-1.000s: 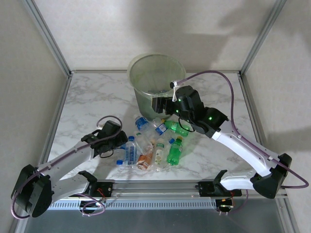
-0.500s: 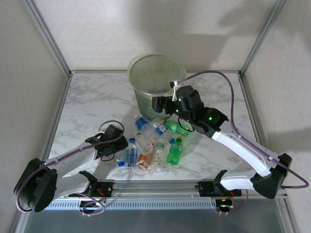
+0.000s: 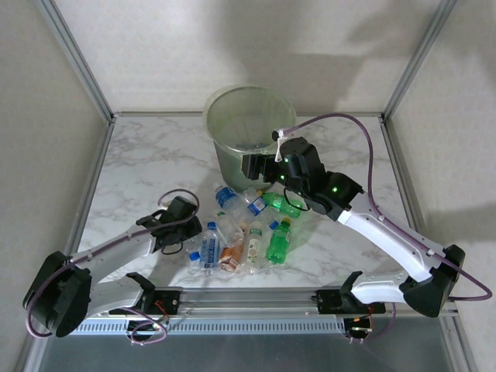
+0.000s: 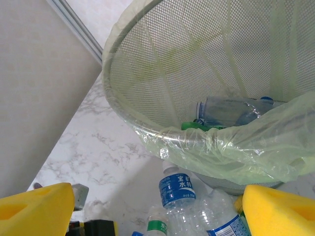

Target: Put the plastic bottles in the bin

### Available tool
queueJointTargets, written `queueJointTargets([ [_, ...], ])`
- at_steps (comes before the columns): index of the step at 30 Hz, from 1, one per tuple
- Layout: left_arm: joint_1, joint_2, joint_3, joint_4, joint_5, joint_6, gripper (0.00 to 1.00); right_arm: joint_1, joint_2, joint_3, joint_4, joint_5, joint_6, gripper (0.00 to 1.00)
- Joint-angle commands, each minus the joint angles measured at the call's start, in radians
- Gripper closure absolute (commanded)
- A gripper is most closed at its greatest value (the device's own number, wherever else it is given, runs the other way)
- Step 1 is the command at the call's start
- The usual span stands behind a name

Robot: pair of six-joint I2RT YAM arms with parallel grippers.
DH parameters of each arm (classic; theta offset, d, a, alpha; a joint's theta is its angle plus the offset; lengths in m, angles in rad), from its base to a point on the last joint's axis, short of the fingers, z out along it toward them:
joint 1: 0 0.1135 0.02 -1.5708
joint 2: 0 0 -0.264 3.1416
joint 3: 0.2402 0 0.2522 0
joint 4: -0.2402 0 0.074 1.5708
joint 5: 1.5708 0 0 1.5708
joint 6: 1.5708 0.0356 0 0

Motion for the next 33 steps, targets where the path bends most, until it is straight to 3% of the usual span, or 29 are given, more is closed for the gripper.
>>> queueJointTargets([
  [1, -0.010, -0.084, 0.123, 0.039, -0.011, 0.084, 0.44, -0.003, -0.018, 0.020, 0.016, -0.021, 0.041, 0.11],
  [7, -0.024, -0.183, 0.258, 0.237, 0.195, 0.251, 0.39, -0.061, 0.003, 0.074, 0.052, -0.296, 0.055, 0.08],
  [11, -0.037, -0.162, 0.371, 0.267, 0.316, 0.370, 0.40, -0.066, 0.013, 0.125, 0.037, -0.393, 0.035, 0.03],
  [17, -0.060, -0.141, 0.456, 0.296, 0.415, 0.477, 0.39, -0.065, 0.037, 0.178, -0.008, -0.409, 0.017, 0.02],
  [22, -0.044, -0.122, 0.478, 0.334, 0.332, 0.374, 0.36, -0.066, 0.008, 0.135, 0.027, -0.423, 0.018, 0.01],
  [26, -0.018, -0.084, 0.499, 0.424, 0.517, 0.282, 0.38, -0.066, -0.009, 0.108, 0.053, -0.442, 0.013, 0.01],
  [33, -0.028, -0.106, 0.490, 0.373, 0.549, 0.423, 0.38, -0.065, 0.023, 0.193, -0.005, -0.391, 0.008, 0.02],
])
